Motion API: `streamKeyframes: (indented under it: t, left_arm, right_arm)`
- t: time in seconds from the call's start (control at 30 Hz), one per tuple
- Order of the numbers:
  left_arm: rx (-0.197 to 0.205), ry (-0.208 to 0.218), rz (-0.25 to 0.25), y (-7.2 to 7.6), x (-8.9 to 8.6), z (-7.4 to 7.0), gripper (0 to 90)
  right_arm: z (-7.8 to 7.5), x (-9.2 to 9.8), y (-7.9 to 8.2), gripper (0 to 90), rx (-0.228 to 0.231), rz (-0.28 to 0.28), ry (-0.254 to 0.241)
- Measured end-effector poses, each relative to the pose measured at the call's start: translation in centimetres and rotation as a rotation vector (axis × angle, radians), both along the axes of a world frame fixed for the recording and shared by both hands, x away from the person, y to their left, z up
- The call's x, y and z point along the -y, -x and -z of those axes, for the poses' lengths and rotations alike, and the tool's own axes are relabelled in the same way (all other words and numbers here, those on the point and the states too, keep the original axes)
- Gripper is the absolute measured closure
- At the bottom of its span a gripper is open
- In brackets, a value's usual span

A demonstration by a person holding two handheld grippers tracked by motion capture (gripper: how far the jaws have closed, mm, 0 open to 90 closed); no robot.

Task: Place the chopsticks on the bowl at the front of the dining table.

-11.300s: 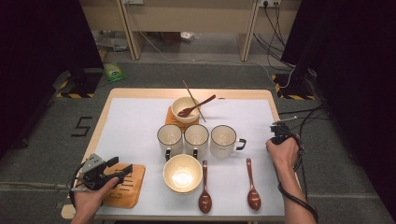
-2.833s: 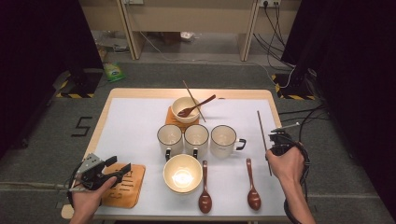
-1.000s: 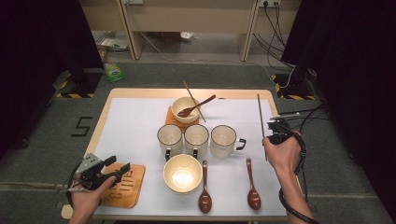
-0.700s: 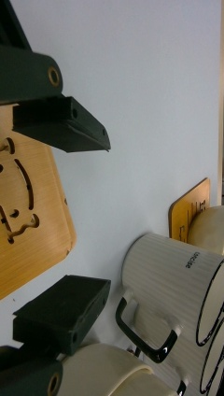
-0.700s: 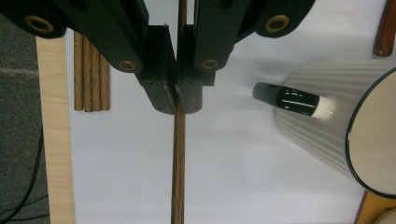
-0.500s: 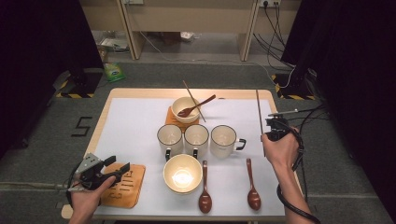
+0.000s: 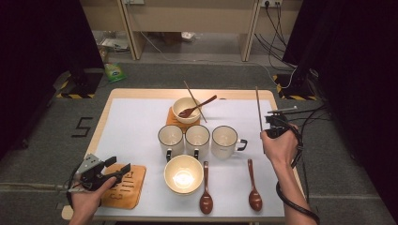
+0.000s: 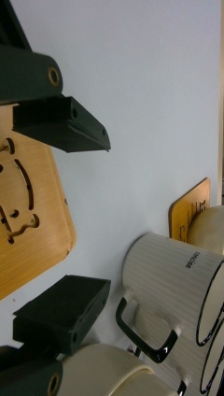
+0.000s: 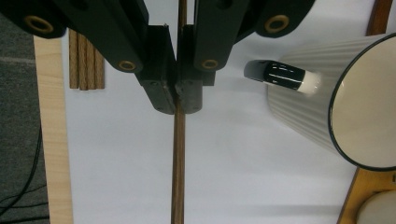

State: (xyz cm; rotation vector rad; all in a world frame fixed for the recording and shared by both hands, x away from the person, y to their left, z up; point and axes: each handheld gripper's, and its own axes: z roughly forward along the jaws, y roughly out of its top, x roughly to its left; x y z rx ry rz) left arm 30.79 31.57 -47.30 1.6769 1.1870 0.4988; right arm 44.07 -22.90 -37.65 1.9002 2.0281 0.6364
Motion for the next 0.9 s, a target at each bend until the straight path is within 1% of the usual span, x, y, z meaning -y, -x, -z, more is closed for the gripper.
streamKeyframes:
  t: [0.9]
  left_arm:
    - [0.001,0.001,-0.001,0.0,0.0,0.0,26.7]
  right_arm:
    - [-0.8,-1.1,-1.0,85.4,0.036,-0.013,0.0]
